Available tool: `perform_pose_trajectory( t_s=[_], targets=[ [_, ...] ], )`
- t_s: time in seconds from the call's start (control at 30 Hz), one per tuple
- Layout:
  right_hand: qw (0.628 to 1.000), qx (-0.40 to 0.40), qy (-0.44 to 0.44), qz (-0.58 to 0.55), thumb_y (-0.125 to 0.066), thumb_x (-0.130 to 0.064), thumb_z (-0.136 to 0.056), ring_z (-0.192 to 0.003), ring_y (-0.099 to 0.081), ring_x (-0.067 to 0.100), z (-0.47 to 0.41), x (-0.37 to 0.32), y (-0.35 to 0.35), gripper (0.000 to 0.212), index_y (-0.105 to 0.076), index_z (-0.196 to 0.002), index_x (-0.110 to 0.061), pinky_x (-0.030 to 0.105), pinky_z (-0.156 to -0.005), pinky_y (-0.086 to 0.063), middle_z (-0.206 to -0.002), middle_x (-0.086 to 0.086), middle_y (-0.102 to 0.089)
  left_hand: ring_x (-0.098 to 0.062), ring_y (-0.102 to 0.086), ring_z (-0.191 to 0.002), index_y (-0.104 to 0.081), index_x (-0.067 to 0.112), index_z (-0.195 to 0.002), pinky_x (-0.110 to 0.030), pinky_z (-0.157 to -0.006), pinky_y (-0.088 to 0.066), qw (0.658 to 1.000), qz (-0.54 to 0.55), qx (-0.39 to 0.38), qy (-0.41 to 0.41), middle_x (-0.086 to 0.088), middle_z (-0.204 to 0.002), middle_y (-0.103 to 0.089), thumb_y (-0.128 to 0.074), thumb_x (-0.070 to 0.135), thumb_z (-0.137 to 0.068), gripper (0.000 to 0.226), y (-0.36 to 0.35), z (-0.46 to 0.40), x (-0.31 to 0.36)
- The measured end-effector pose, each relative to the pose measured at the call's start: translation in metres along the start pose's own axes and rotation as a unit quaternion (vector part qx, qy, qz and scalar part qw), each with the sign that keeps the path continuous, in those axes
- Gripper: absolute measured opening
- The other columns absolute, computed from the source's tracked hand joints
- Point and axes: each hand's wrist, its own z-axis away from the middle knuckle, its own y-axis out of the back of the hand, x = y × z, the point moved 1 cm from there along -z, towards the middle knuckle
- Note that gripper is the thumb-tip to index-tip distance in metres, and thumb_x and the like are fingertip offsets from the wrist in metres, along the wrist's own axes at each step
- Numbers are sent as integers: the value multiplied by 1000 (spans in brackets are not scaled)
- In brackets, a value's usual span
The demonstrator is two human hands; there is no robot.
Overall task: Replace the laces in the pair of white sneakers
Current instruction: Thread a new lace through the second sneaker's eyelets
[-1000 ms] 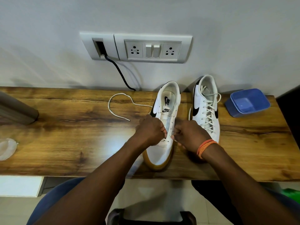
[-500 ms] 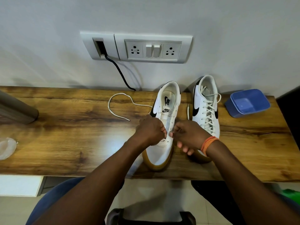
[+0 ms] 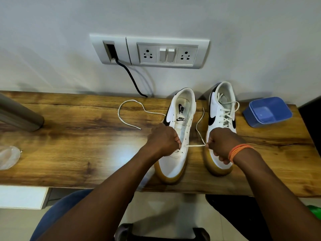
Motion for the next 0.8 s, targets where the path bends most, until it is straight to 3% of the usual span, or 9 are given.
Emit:
perform_pose_trajectory(
  t_s=[0.13,0.23,0.33,0.43,0.53,0.63,0.7,0.8],
  targets=[
    [996,-21,56,-68,-52,-10,-93,-46,-54,20,8,-19,-3,9,-60,-96,-13,27,-43,-47,-69,8,-60,-10,-61,-96,-76,27,-77,-29,-87,-49,999,37,-31,-4,8,-96,-73,-74,21,-84,9,14,3,2],
    [988,-41,78,-128,-56,-18,-94,-37,-50,15,13,-28,-10,5,-61,-95,-16,22,-37,-41,-63,6,-60,-10,-63,-88,-79,22,-89,-28,-84,-48,993,107,34,-24,5,-92,-74,-73,12,-84,12,39,2,-1],
    [986,-50,89,-129,-57,-26,-97,-35,-48,11,14,-32,-20,17,-62,-90,-12,21,-36,-40,-58,4,-59,-14,-57,-86,-78,32,-97,-33,-84,-49,990,35,106,-87,4,-88,-67,-68,4,-85,32,51,-5,-7],
    [991,-19,107,-77,-59,-24,-97,-44,-47,6,11,-32,-19,22,-62,-80,-10,20,-44,-38,-58,-4,-54,-26,-48,-98,-73,36,-110,-40,-86,-44,985,-47,93,-140,-2,-101,-51,-61,-1,-88,45,46,-5,-9],
    [997,15,69,-9,-60,-24,-96,-57,-52,15,5,-19,-7,25,-54,-71,-23,25,-57,-44,-64,-5,-52,-28,-48,-98,-71,37,-116,-40,-83,-44,979,-79,84,-166,-3,-99,-47,-60,-2,-88,49,41,-3,-10],
    [998,55,14,32,-61,-28,-93,-67,-60,27,2,-2,2,28,-51,-68,-22,33,-66,-53,-64,2,-54,-26,-50,-97,-72,37,-113,-41,-81,-47,982,-65,78,-160,-4,-99,-51,-60,-2,-88,49,43,-5,-13],
    [998,58,17,9,-59,-26,-93,-67,-60,26,2,-2,2,21,-60,-74,-17,31,-63,-52,-68,4,-58,-25,-51,-96,-73,36,-110,-44,-81,-49,982,-52,82,-160,-4,-98,-51,-61,-3,-87,47,44,-6,-14],
    [991,43,86,-90,-65,-21,-89,-55,-52,13,6,-17,-3,9,-66,-89,-12,20,-44,-41,-73,1,-58,-24,-52,-95,-76,33,-107,-42,-80,-50,983,-44,75,-163,-4,-98,-49,-63,-4,-87,44,44,-4,-12]
  ],
)
